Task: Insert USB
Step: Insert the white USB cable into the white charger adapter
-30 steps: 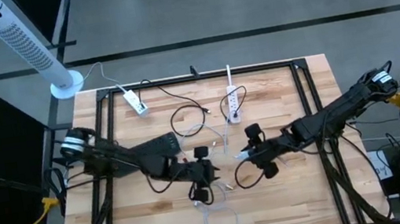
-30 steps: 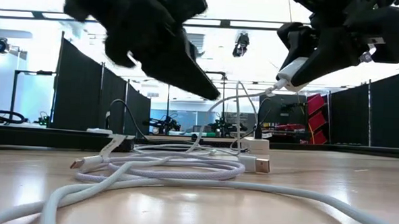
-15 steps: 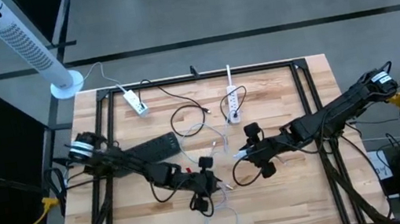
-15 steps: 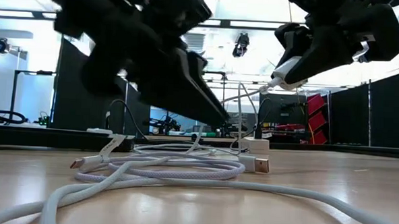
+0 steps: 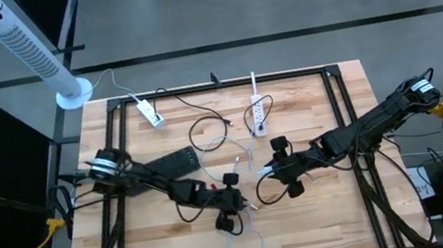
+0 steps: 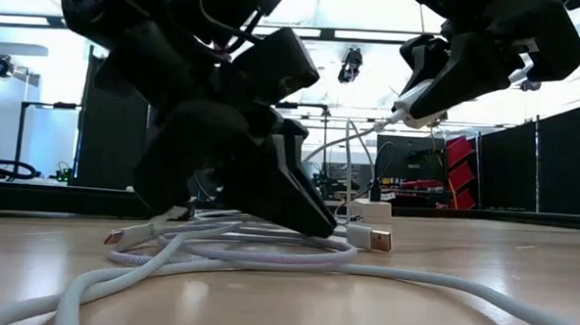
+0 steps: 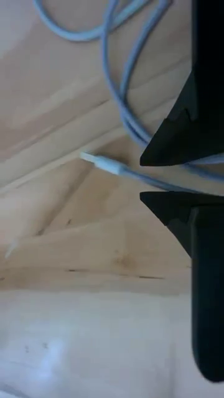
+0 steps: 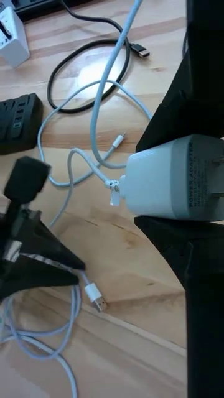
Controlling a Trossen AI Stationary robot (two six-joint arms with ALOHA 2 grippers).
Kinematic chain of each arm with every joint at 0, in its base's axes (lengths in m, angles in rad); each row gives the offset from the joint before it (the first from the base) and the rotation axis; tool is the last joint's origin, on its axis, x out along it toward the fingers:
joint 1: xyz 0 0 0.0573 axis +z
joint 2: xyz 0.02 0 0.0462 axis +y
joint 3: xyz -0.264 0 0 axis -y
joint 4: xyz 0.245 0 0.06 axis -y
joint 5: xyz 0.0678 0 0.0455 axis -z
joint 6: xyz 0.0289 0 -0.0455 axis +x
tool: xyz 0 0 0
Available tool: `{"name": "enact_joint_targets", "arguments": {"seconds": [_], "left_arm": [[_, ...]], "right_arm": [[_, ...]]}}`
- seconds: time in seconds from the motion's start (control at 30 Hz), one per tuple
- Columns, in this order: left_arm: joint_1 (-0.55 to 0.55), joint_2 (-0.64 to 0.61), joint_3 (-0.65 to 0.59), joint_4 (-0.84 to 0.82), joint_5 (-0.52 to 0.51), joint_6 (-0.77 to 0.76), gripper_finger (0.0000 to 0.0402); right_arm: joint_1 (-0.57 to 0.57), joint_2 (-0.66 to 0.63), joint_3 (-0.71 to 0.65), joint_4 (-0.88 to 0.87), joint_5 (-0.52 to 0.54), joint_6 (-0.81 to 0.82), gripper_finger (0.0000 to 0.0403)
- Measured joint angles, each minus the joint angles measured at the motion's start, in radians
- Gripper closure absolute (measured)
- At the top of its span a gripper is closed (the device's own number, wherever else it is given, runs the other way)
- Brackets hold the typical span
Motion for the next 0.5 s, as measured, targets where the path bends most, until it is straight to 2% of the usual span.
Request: {"name": "enact_joint_targets", "arguments": {"seconds": [0.4, 0.5], "left_arm": [[0.001, 0.037, -0.003, 0.097, 0.002, 0.019, 0.0337], [0.007, 0.045, -0.003, 0.101, 0.043, 0.003, 0.0349]], "right_arm": [[0.0, 0.0, 0.0, 0.001, 0.0, 0.002, 0.0262], [0.0, 0.0, 0.0, 0.002, 0.0, 0.003, 0.0262]]}}
